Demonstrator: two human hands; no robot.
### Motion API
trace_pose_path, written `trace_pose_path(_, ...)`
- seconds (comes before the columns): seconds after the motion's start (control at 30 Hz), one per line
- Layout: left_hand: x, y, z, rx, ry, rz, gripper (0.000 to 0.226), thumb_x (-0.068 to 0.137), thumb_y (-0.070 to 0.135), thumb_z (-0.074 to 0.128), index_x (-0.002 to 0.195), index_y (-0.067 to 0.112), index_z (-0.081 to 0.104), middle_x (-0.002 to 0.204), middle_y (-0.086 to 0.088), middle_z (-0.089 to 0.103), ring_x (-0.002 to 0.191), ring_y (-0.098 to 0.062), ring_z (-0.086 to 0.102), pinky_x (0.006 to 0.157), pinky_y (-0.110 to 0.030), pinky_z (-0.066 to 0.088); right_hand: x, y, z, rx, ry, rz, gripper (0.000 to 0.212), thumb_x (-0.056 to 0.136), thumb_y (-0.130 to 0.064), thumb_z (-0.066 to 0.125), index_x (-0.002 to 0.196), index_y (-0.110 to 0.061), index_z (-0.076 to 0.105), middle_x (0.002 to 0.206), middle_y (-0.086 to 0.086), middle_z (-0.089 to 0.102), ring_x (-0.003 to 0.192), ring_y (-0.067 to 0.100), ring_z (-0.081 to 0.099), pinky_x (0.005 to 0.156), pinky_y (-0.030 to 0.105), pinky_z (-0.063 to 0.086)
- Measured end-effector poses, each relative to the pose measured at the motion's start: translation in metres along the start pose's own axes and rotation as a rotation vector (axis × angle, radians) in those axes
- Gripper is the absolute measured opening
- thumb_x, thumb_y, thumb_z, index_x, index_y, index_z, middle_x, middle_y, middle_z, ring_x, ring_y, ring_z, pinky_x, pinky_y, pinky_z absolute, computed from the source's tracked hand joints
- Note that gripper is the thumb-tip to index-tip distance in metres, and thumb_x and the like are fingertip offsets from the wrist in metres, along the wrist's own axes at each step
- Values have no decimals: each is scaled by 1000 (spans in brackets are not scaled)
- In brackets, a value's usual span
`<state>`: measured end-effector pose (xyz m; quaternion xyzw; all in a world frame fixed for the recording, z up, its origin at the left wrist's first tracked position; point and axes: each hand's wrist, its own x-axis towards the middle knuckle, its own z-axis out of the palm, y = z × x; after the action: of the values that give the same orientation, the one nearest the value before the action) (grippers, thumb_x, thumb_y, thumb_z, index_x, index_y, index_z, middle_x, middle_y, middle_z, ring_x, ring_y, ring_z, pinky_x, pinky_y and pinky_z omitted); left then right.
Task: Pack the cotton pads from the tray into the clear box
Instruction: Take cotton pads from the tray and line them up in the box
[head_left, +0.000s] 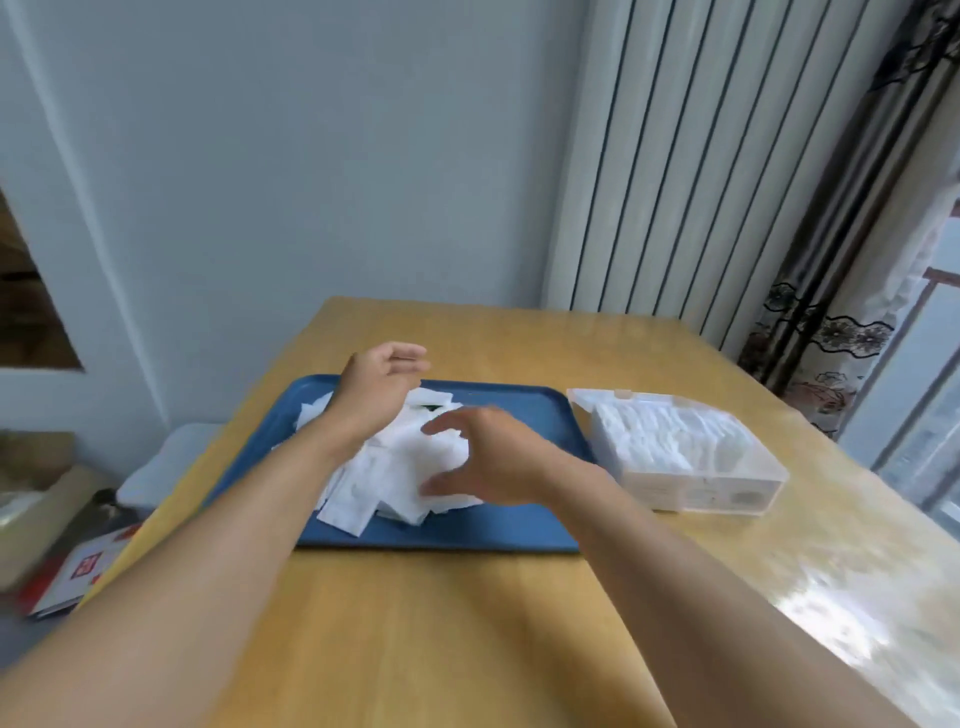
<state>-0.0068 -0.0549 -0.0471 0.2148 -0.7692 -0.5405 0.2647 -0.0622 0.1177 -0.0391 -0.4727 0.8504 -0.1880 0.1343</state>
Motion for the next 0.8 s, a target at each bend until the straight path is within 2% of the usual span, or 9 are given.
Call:
trace_pose_path(0.03,2,-2,0,-22,8,-22,28,97,2,56,110,24,67,108,6,75,101,-11,66,77,-21,46,3,0,9,-18,-63,-2,79,76,-51,83,145,-40,46,148,-8,45,136,14,37,103,33,43)
trace_pose_path(0.1,6,-4,-3,-65,20,-55,26,97,3,56,111,22,68,105,8,75,107,-11,66,82,-22,46,10,2,20,-58,-102,-41,80,78,-51,80,147,-45,42,150,-12,40,137,17,29,108,37,38)
trace_pose_path(0.23,5,-9,-8,-83,5,-97,23,96,6,60,107,24,69,103,11,74,108,-10,65,82,-22,46,18,10,29,-123,60,-90,45,91,-35,67,134,-39,56,136,-10,51,129,20,43,94,38,47)
trace_pose_path(0.3,3,-10,-6,-67,-33,-93,20,95,9,63,106,25,70,105,10,75,106,-8,66,84,-23,46,12,16,26,-242,86,-77,38,95,-30,61,132,-37,57,132,-10,55,126,18,46,87,34,45)
trace_pose_path(0.4,0,-8,-1,-34,-132,-53,19,95,9,67,109,21,70,106,6,76,101,-2,67,83,-19,47,1,28,15,-302,126,-41,38,95,-25,60,131,-35,56,129,-8,56,122,19,47,89,33,41)
trace_pose_path(0.53,-5,-4,4,14,-236,-1,20,91,12,73,110,18,71,105,1,77,95,-6,70,80,-18,48,-13,45,12,-136,233,27,47,88,-21,73,131,-35,58,126,-11,58,120,16,50,95,35,46)
trace_pose_path(0.63,-10,-5,4,97,-360,18,32,83,10,82,111,21,71,103,3,78,93,-14,74,89,-32,56,-19,51,10,152,243,72,68,79,-15,83,137,-35,54,117,-14,59,107,11,57,83,20,46)
trace_pose_path(0.73,-16,-5,8,183,-478,11,46,77,2,86,116,19,68,104,2,76,86,-14,75,89,-34,59,-21,50,11,251,168,80,81,73,-35,90,143,-35,48,122,-12,59,105,7,57,80,16,42)
trace_pose_path(0.8,-19,-3,11,200,-494,18,44,79,2,85,116,19,68,105,1,76,84,-11,74,85,-29,58,-21,46,16,287,233,79,71,76,-43,86,139,-35,54,118,-13,62,104,6,56,80,18,43)
